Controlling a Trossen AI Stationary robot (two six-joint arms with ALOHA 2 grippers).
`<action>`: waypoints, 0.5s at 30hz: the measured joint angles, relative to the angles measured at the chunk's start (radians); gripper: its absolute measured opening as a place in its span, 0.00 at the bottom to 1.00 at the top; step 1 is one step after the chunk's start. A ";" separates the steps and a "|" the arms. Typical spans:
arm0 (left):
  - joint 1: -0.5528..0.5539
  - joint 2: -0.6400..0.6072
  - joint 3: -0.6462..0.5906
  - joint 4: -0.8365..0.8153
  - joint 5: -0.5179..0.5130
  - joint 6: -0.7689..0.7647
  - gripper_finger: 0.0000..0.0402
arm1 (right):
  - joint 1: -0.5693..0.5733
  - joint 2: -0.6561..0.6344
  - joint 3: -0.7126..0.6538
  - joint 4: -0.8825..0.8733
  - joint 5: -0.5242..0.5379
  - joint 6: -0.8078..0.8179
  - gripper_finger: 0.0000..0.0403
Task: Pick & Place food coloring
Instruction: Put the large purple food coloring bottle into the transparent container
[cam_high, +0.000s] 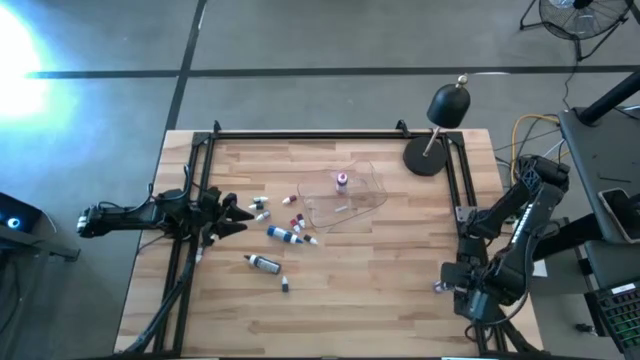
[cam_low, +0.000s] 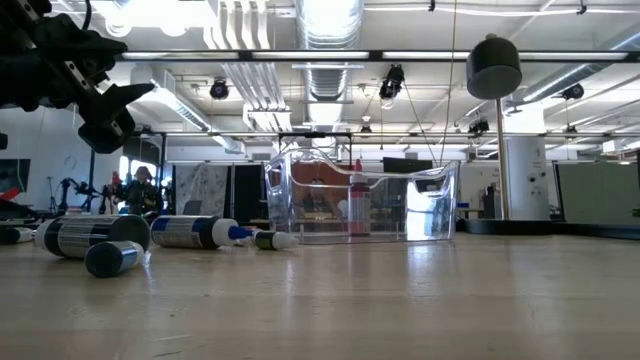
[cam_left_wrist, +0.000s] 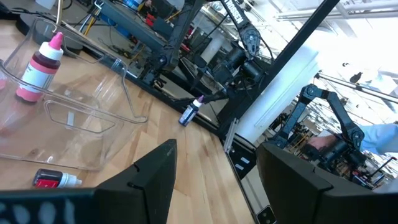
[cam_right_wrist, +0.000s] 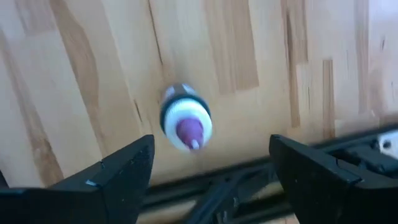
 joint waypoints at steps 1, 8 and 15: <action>0.000 0.000 0.000 0.000 0.000 0.000 0.49 | 0.001 0.000 -0.003 0.007 0.010 0.000 0.78; 0.000 0.000 0.000 0.000 0.000 0.000 0.49 | 0.006 0.000 -0.048 0.132 0.010 0.011 0.74; 0.000 0.000 0.000 0.000 0.000 0.000 0.49 | 0.006 0.000 -0.073 0.141 0.010 0.067 0.66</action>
